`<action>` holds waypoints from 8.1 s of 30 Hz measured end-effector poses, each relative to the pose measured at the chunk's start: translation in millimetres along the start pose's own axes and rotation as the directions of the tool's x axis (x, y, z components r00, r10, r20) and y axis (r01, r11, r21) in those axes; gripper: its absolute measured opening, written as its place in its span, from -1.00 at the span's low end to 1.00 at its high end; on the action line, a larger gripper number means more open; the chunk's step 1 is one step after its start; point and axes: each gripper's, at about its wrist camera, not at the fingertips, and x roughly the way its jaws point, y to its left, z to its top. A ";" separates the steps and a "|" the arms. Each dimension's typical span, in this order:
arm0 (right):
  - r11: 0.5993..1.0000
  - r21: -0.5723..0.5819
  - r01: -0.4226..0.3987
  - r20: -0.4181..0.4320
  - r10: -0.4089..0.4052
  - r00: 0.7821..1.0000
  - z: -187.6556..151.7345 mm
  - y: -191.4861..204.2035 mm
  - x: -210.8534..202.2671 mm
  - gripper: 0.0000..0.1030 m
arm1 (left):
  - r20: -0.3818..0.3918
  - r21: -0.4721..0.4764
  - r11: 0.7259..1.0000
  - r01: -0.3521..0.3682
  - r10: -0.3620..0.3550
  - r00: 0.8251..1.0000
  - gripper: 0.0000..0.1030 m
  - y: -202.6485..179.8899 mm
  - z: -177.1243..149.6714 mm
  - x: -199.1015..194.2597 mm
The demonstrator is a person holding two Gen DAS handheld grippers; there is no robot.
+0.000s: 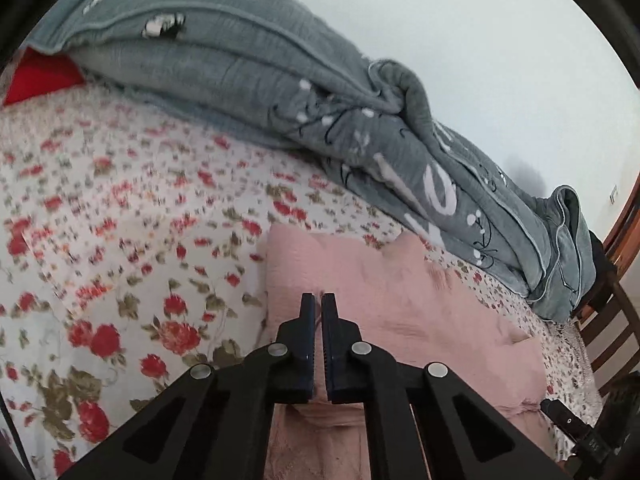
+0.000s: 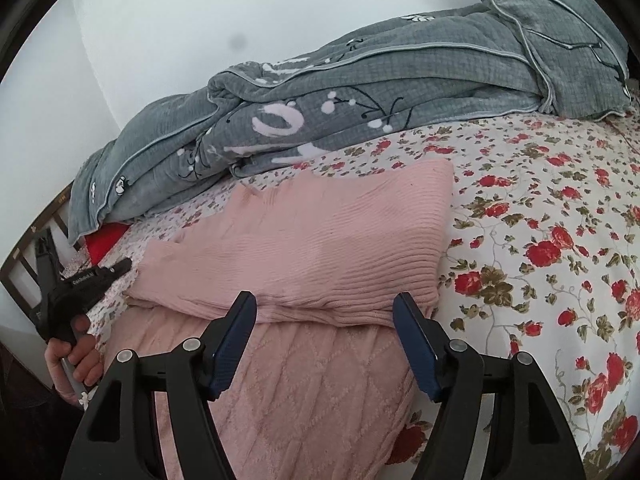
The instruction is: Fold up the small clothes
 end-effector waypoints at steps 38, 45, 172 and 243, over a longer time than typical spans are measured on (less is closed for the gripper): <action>0.999 0.049 -0.008 0.021 0.007 1.000 -3.0 -3.3 -6.5 0.39 | -0.061 0.101 0.995 -0.013 0.019 0.998 -0.43 -15.9 -9.1 9.0; 0.998 0.059 -0.012 0.020 0.011 1.000 -3.1 -3.8 -6.1 0.39 | -0.065 0.216 0.975 -0.061 0.077 0.995 -0.43 -37.0 -15.1 8.4; 0.961 -0.148 0.234 -0.054 -0.244 0.968 -204.2 40.7 -146.8 -0.29 | -0.229 0.255 0.967 -0.004 0.065 0.971 -0.44 10.7 -192.2 -184.9; 0.947 -0.175 0.269 0.002 -0.272 0.962 -209.1 43.7 -143.7 -0.37 | -0.251 0.163 0.983 0.088 -0.045 0.967 -0.85 20.7 -196.2 -187.0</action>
